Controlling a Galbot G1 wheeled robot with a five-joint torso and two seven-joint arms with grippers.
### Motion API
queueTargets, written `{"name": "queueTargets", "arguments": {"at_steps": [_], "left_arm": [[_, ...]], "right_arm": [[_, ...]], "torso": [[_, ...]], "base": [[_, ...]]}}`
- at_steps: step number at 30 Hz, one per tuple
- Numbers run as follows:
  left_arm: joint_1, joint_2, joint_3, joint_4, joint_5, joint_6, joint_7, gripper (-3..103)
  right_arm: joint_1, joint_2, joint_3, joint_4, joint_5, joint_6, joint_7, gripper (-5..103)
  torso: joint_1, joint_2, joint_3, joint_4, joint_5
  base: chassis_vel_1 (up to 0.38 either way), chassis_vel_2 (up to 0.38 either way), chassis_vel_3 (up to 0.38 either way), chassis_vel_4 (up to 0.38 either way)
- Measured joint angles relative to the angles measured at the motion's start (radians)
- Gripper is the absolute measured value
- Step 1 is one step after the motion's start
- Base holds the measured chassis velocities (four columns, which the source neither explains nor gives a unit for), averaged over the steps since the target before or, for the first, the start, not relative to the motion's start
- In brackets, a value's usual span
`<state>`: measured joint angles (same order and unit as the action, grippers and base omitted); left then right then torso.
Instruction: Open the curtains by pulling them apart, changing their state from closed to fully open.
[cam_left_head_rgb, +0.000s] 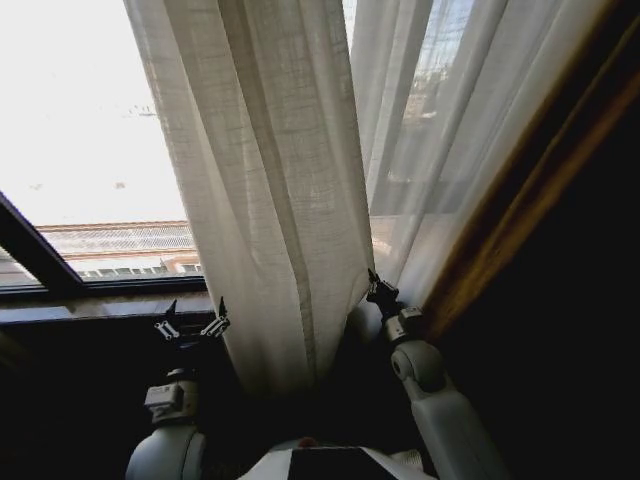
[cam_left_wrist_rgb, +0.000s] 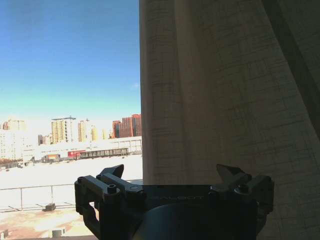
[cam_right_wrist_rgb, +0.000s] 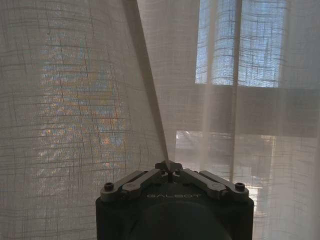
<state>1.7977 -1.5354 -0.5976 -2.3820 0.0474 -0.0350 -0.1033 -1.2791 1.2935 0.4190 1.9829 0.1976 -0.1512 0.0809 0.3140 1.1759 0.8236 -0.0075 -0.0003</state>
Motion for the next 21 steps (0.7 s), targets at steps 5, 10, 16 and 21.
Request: {"name": "queueTargets", "arguments": {"at_steps": [5,10,16,21], "left_arm": [[0.006,-0.001,0.0,0.0,0.003,-0.011,0.0,100],[0.009,-0.002,0.001,0.0,0.004,-0.014,-0.001,100],[0.009,-0.002,0.003,0.0,0.006,-0.018,-0.001,100],[0.013,-0.002,0.0,-0.001,0.006,-0.024,-0.001,100]], "right_arm": [[-0.003,0.0,-0.005,-0.003,-0.005,0.026,0.0,0],[-0.003,0.001,-0.005,-0.006,-0.009,0.033,0.0,0],[0.0,-0.004,0.018,-0.022,-0.009,0.034,0.002,0],[0.032,-0.033,0.067,-0.071,-0.003,0.037,0.01,0]], "torso": [[0.0,0.0,0.0,-0.0001,0.0006],[0.0,0.0,0.0,-0.0003,0.0005],[0.0,0.0,0.0,-0.0003,0.0013],[0.0,0.0,0.0,0.0,-0.0007]], "base": [[-0.353,-0.33,0.364,0.337],[-0.312,-0.316,0.32,0.302],[-0.111,-0.123,0.129,0.121],[0.01,0.008,-0.008,-0.004]]}}
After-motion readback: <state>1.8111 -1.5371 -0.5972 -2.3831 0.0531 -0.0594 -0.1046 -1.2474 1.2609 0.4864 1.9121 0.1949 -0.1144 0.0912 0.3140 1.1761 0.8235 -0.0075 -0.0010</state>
